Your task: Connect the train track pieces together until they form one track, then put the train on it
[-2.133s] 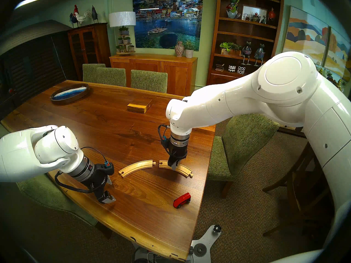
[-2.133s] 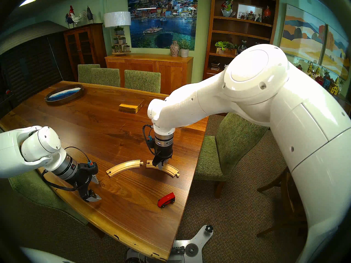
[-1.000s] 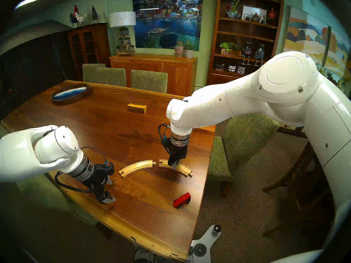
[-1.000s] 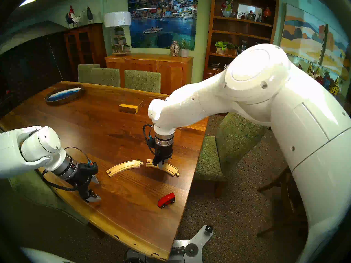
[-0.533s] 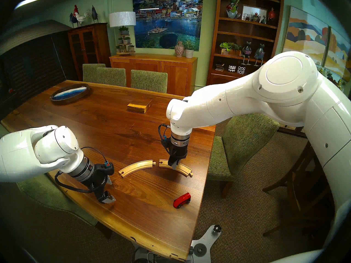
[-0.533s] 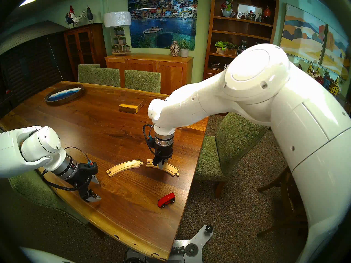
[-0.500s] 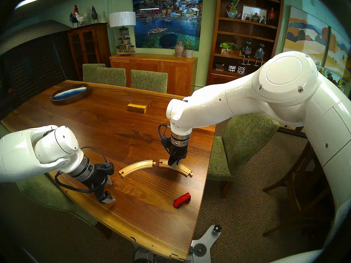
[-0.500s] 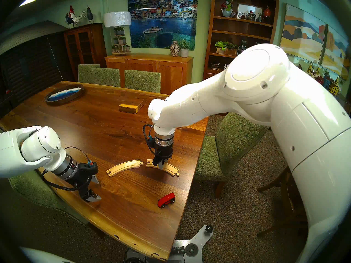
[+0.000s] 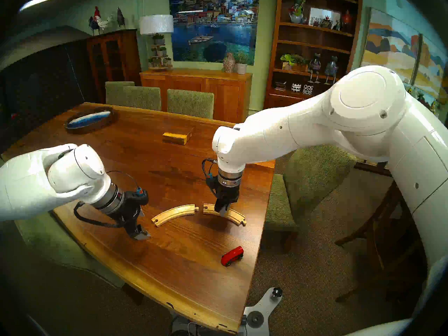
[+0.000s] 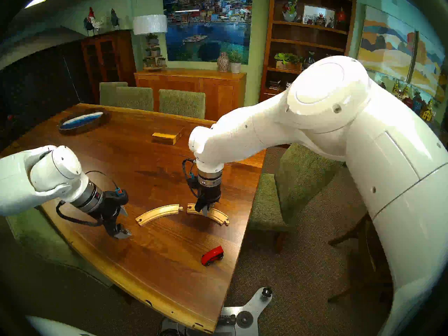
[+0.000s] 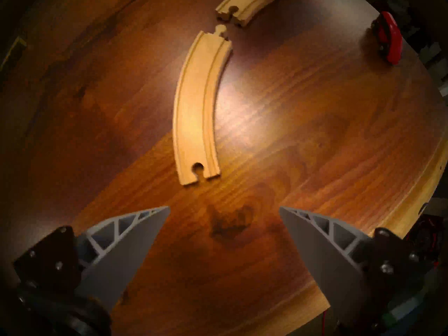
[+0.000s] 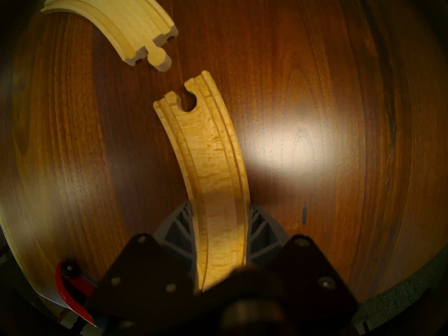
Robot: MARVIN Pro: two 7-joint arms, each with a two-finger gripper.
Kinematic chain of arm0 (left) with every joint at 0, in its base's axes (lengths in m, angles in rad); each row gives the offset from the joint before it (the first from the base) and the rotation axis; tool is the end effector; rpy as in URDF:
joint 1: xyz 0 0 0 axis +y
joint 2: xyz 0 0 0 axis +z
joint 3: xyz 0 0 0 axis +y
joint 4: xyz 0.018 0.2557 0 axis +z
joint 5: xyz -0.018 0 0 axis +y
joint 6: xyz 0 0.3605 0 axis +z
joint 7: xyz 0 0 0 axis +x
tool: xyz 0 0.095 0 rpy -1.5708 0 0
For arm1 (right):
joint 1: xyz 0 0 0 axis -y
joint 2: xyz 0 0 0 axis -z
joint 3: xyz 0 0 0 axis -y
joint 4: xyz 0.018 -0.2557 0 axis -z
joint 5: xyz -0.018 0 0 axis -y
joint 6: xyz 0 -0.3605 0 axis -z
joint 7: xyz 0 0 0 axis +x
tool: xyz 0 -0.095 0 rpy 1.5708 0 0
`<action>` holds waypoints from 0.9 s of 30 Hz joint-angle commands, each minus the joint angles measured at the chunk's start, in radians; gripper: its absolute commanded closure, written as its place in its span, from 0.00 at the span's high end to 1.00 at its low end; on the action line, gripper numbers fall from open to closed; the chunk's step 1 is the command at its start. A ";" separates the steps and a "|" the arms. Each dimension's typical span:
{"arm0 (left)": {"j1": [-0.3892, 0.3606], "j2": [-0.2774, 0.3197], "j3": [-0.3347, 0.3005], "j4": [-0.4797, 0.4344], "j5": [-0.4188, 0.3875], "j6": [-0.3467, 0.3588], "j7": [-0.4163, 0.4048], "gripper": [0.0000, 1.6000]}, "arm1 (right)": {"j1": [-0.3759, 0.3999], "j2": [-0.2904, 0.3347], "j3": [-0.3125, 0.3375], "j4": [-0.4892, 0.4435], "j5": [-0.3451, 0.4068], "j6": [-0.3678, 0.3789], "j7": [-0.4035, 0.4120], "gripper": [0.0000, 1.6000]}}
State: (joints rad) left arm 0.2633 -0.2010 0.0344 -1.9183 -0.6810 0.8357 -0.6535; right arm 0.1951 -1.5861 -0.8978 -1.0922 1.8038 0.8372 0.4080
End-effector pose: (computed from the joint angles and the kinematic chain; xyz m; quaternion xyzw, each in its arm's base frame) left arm 0.3903 0.0546 -0.2028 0.8559 -0.4934 0.1511 0.0344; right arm 0.4756 0.2166 -0.2636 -0.8563 -0.5159 -0.0090 0.0214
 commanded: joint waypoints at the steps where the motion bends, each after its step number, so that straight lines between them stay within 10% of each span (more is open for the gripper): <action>1: -0.034 -0.115 -0.031 0.085 0.017 -0.023 0.003 1.00 | 0.016 0.004 -0.001 0.003 -0.005 0.002 -0.004 0.00; 27: -0.080 -0.398 0.007 0.369 0.099 0.015 -0.218 1.00 | 0.017 0.005 -0.001 0.003 -0.006 0.003 -0.004 0.00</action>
State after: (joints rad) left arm 0.2388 -0.5156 0.0411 -1.5992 -0.6184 0.8528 -0.8302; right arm 0.1951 -1.5860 -0.8975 -1.0919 1.8026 0.8386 0.4076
